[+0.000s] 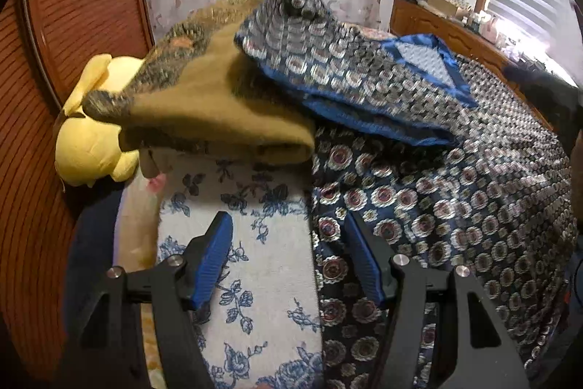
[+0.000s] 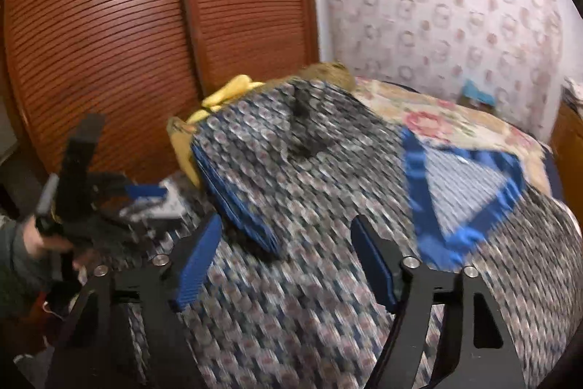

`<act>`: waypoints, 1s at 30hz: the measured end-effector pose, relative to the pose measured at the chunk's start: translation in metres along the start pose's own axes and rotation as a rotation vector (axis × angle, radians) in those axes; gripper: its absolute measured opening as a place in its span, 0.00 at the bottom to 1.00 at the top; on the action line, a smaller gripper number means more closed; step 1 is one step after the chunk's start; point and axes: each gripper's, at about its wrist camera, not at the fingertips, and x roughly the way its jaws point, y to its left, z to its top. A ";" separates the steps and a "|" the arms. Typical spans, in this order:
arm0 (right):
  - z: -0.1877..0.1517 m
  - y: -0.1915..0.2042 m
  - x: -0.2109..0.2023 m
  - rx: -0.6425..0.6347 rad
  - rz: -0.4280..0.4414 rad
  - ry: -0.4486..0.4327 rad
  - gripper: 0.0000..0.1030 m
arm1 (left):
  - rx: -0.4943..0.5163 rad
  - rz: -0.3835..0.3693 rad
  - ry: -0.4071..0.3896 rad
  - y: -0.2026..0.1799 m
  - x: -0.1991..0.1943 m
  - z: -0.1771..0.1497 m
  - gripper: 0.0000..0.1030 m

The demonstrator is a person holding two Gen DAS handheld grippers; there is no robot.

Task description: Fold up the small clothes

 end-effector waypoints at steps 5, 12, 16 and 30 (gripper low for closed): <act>0.030 0.011 0.042 -0.030 0.064 0.028 0.61 | 0.010 -0.001 0.011 0.002 0.007 0.006 0.61; 0.043 0.029 0.096 -0.060 0.157 0.099 0.48 | 0.030 -0.013 0.001 0.005 0.007 0.005 0.64; 0.043 0.041 0.110 -0.083 0.195 0.127 0.46 | 0.028 -0.016 -0.001 0.006 0.009 0.006 0.67; 0.038 0.049 0.139 -0.145 0.203 0.195 0.04 | 0.026 -0.021 -0.004 0.007 0.009 0.005 0.68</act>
